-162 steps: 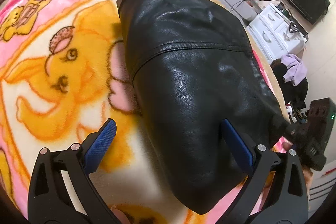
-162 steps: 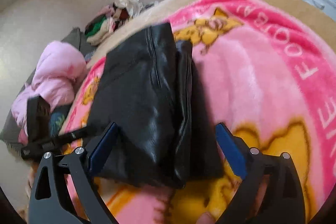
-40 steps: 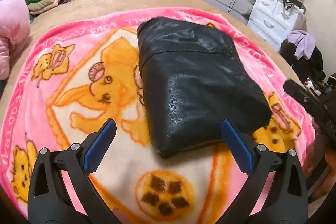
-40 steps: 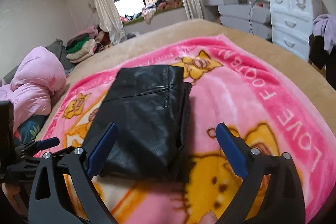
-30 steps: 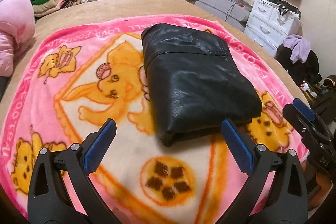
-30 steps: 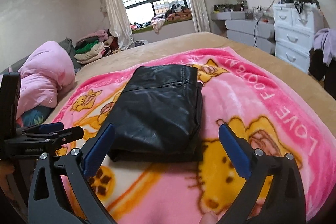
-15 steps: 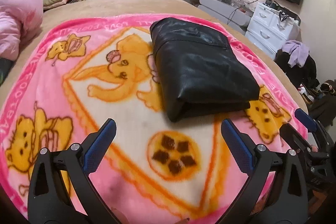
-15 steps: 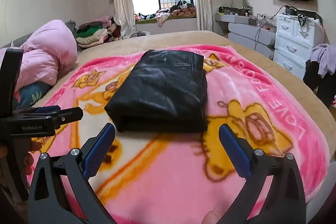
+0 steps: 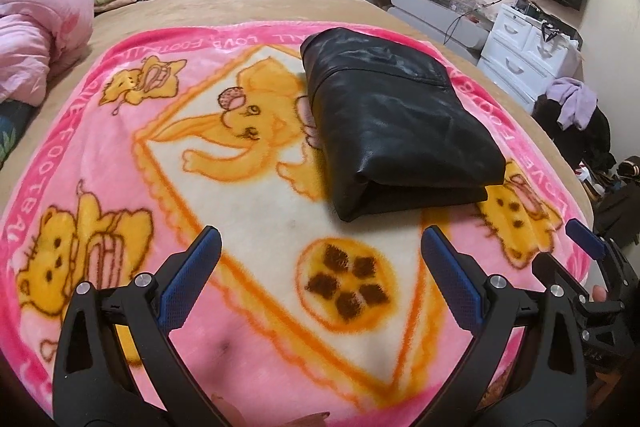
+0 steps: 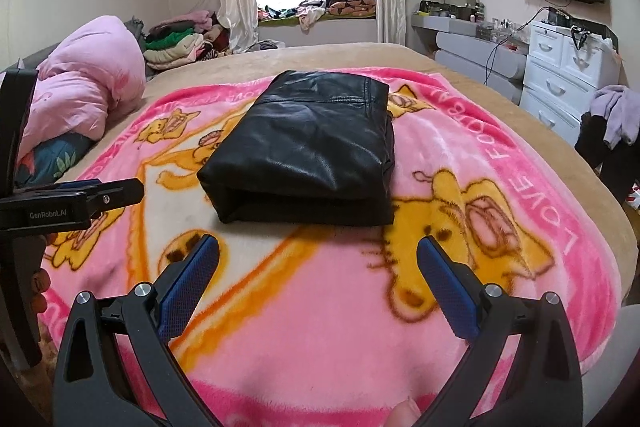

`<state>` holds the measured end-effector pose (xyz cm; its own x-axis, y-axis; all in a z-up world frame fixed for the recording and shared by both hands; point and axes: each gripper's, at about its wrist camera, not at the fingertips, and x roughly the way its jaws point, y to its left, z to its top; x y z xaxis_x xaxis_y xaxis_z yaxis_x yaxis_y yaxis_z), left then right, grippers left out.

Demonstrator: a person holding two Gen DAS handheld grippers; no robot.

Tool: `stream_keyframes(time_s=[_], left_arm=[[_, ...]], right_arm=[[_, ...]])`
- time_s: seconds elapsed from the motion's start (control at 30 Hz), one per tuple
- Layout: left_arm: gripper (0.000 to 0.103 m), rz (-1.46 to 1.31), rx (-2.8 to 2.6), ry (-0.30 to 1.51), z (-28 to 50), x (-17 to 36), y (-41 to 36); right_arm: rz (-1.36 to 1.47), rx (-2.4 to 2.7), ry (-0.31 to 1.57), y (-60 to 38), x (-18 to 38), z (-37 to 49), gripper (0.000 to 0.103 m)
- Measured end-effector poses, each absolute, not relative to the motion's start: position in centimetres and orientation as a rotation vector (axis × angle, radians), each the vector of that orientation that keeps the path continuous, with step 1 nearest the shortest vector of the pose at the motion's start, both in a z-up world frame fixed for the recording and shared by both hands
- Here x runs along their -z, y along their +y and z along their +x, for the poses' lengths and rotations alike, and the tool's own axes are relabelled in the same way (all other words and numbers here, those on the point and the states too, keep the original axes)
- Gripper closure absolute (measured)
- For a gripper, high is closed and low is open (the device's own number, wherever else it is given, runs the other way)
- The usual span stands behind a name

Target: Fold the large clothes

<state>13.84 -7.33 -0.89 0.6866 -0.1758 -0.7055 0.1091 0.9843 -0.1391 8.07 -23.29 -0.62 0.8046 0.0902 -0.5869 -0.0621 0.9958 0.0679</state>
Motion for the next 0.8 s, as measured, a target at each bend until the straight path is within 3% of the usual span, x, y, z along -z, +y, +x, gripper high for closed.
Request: stream_keyframes(time_s=[0.8], left_arm=[[0.009, -0.071, 0.124, 0.817, 13.98, 1.35, -7.28]], right_arm=[[0.047, -0.06, 0.642, -23.72, 0.64, 8.05, 0.005]])
